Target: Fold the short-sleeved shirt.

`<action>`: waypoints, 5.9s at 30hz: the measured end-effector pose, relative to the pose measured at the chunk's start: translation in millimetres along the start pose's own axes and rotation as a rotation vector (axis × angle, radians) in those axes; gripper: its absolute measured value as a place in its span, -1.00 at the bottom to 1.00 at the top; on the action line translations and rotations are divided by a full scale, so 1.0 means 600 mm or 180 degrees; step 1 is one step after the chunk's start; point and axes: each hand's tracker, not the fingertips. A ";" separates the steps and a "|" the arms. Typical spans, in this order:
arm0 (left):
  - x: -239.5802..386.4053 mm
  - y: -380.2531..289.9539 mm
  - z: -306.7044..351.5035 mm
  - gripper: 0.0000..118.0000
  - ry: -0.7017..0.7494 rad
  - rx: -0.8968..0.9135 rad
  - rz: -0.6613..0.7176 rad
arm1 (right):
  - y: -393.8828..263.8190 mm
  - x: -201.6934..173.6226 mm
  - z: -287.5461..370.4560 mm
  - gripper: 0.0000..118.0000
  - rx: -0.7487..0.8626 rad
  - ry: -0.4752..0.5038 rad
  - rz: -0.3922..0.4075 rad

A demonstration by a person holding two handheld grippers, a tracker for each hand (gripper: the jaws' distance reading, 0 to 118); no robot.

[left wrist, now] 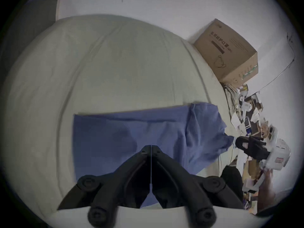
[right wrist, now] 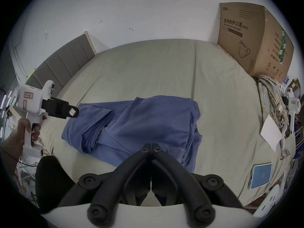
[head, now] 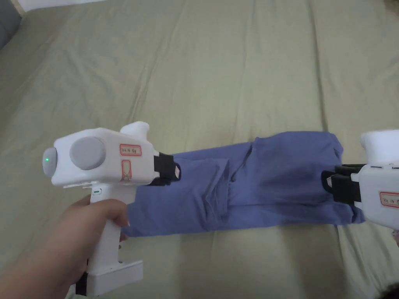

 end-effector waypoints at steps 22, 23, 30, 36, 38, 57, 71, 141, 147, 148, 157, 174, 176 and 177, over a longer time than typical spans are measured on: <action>-0.123 -0.004 0.067 0.91 0.0837 0.0344 -0.0074 | 0.005 0.014 -0.009 -0.99 -0.0032 -0.0068 -0.0037; -0.153 -0.009 0.080 0.98 0.0791 0.0300 0.0076 | 0.005 0.011 -0.010 -0.99 -0.0038 -0.0062 -0.0029; -0.243 -0.042 0.013 1.00 -0.1945 0.0081 0.1810 | 0.000 -0.008 -0.020 -0.99 -0.0160 -0.0071 0.0093; -0.180 -0.014 -0.078 1.00 -0.2629 -0.0224 0.1403 | 0.000 -0.007 -0.026 -0.99 -0.0310 -0.0036 -0.0019; -0.174 -0.018 -0.083 0.91 -0.2449 -0.0160 0.1093 | 0.002 -0.006 -0.028 -0.99 -0.0310 -0.0031 -0.0061; -0.123 0.000 0.136 -0.79 0.1629 0.0052 -0.0480 | 0.015 -0.018 -0.013 -0.99 -0.0137 0.0314 -0.0129; 0.219 0.040 -0.099 -0.12 0.0238 -0.0481 -0.0571 | -0.018 0.051 0.032 -0.99 0.0004 0.0211 -0.0321; -0.094 -0.019 -0.123 1.00 -0.2544 -0.0257 0.1181 | 0.040 -0.015 -0.194 -0.99 -0.0890 0.0263 -0.0317; -0.038 0.004 -0.183 0.99 -0.2941 -0.0503 0.1447 | 0.042 -0.014 -0.196 -0.99 -0.0929 0.0287 -0.0264; -0.034 0.004 -0.180 0.96 -0.2849 -0.0515 0.1298 | 0.042 -0.013 -0.196 -0.99 -0.0927 0.0289 -0.0265; -0.030 -0.010 -0.143 -0.64 -0.1476 -0.0294 0.0423 | 0.040 -0.017 -0.184 -0.99 -0.0848 0.0328 -0.0471; -0.390 0.019 0.299 -0.63 0.0495 0.0122 0.0096 | 0.125 -0.490 -0.123 -0.99 -0.0062 0.1211 -0.0329; -0.434 0.030 0.328 -0.63 0.0799 0.0060 -0.0070 | 0.128 -0.540 -0.137 -0.99 -0.0110 0.1308 -0.0292; -0.447 0.034 0.336 -0.62 0.0942 0.0031 -0.0154 | 0.128 -0.557 -0.142 -0.99 -0.0115 0.1314 -0.0257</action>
